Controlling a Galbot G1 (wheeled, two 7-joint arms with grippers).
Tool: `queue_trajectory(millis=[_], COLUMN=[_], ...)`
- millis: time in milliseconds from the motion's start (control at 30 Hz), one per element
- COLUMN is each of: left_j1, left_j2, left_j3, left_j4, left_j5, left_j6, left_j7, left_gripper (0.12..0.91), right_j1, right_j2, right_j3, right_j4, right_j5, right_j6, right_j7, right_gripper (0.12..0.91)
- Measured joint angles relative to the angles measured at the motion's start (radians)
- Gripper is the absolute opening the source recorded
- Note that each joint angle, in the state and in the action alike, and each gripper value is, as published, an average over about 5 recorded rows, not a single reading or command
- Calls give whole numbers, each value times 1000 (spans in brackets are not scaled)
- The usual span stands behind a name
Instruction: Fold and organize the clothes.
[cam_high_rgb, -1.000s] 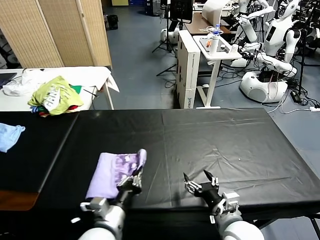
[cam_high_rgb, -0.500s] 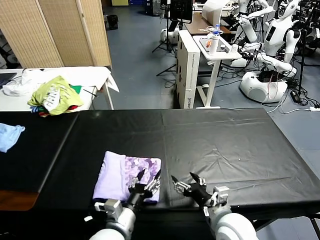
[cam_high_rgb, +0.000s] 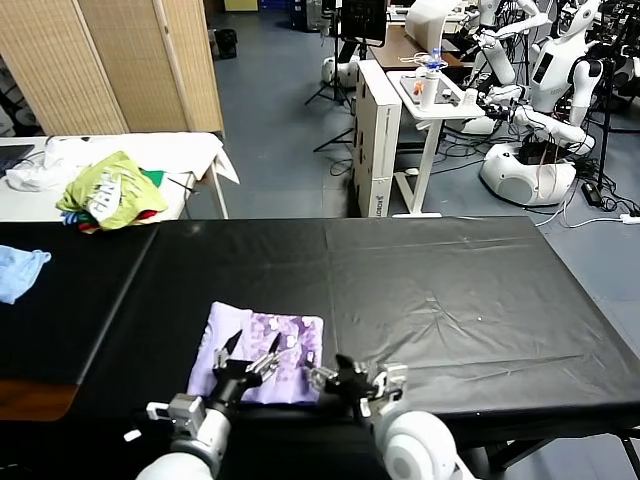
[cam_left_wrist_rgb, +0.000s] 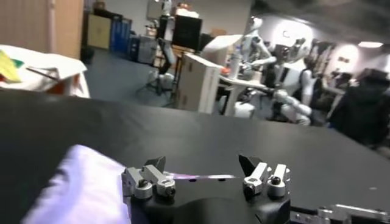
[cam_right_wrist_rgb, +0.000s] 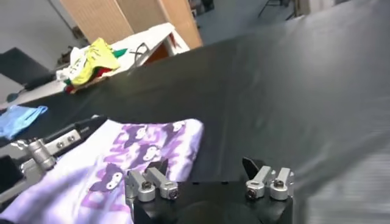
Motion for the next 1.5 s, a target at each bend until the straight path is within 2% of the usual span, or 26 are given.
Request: queue_trajectory(millis=[267, 367, 667, 933, 1000, 1067, 1267, 1367, 1433, 1500], left_j1=[4, 7, 4, 8, 9, 9, 14, 28, 42, 59], left_j2=[14, 16, 17, 17, 18, 19, 30, 46, 61, 79], left_j3=[-47, -64, -94, -99, -99, -99, -98, -99, -101, -102], left_j4=[17, 21, 30, 36, 37, 38, 33, 17, 4, -8], left_j5=[-3, -3, -9, -9, -10, -15, -32, -54, -68, -76], left_j6=[-7, -12, -19, -29, -32, -36, -41, -53, -82, -122], left_j7=[-1, -2, -2, -2, -2, -3, -23, -51, -73, -87], left_gripper=[907, 907, 907, 907, 907, 907, 907, 907, 907, 907], right_j1=[-11, -15, -25, -52, -59, -68, -106, -132, -157, -190], right_j2=[-2, -11, -99, -145, -151, -157, -178, -190, -197, -203], right_j3=[-7, 7, 114, 191, 203, 214, 249, 270, 286, 302], right_j4=[7, 19, 66, 91, 97, 106, 148, 170, 177, 182], right_j5=[-7, -13, -81, -108, -110, -111, -123, -168, -215, -272], right_j6=[2, -1, -106, -121, -125, -128, -110, -57, 6, 91], right_j7=[-4, -4, -8, -22, -32, -41, -48, -77, -113, -151], right_gripper=[269, 158, 147, 149, 184, 258, 577, 754, 868, 894])
